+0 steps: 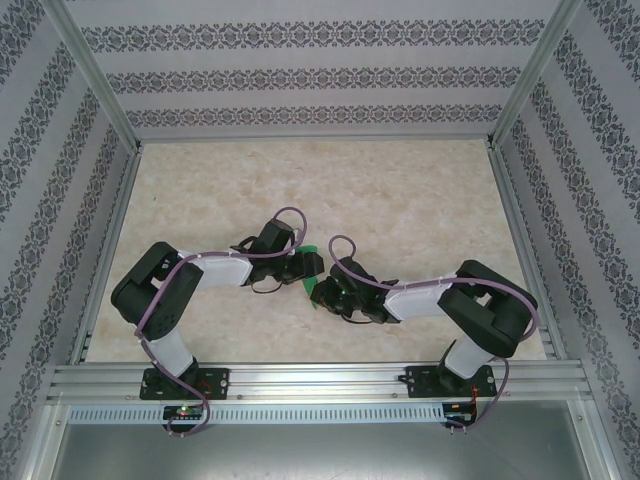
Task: Fold a paper plane with a square sheet of paper (pick it up from the middle)
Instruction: Fold the wing for the fifth time at the center of the table.
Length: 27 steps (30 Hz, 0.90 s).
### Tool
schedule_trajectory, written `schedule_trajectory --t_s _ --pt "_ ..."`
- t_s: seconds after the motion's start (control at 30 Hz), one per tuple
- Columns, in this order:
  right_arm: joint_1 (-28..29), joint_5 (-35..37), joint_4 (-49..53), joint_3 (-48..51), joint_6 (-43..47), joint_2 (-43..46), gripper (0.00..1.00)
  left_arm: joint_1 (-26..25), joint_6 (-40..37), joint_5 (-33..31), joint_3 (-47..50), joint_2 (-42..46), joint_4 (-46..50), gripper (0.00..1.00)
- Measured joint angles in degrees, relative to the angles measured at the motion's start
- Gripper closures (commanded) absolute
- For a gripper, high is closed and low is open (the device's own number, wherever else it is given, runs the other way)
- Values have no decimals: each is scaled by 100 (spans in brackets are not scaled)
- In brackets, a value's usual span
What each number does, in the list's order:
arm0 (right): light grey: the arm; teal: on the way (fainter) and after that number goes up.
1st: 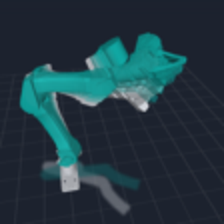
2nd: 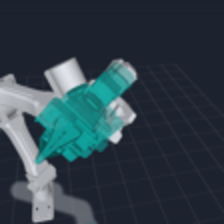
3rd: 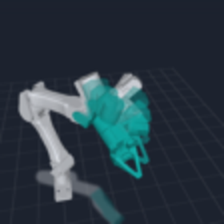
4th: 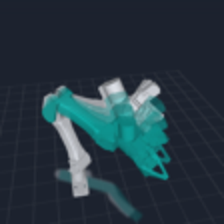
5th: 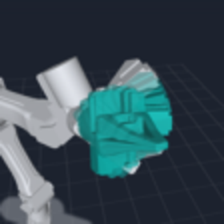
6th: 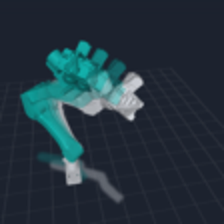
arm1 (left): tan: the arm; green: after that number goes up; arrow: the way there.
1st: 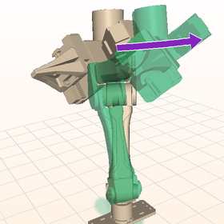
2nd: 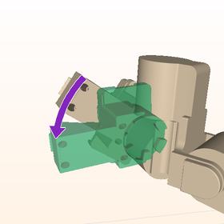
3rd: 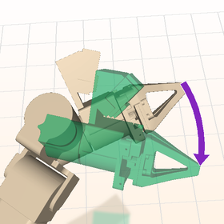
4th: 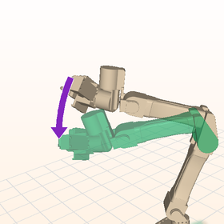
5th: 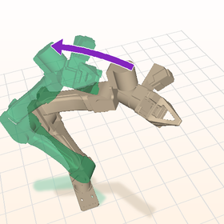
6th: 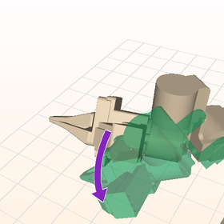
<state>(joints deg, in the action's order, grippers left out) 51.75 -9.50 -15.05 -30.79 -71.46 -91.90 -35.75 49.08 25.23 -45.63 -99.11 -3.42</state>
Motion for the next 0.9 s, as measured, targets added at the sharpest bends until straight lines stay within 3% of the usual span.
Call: schedule_trajectory --t_s 0.4,0.6,0.73,0.9 --pt "2 0 535 -175 4 -22 91 0 -4 50 -85 -68 44 40" --pt "131 212 1478 -667 262 -17 82 0 -20 66 -94 -68 48 40" --pt "151 420 2087 -675 457 455 74 0 -37 70 -94 -72 48 41" --pt "28 562 1869 -507 662 1298 84 2 -46 87 -96 -72 48 40"
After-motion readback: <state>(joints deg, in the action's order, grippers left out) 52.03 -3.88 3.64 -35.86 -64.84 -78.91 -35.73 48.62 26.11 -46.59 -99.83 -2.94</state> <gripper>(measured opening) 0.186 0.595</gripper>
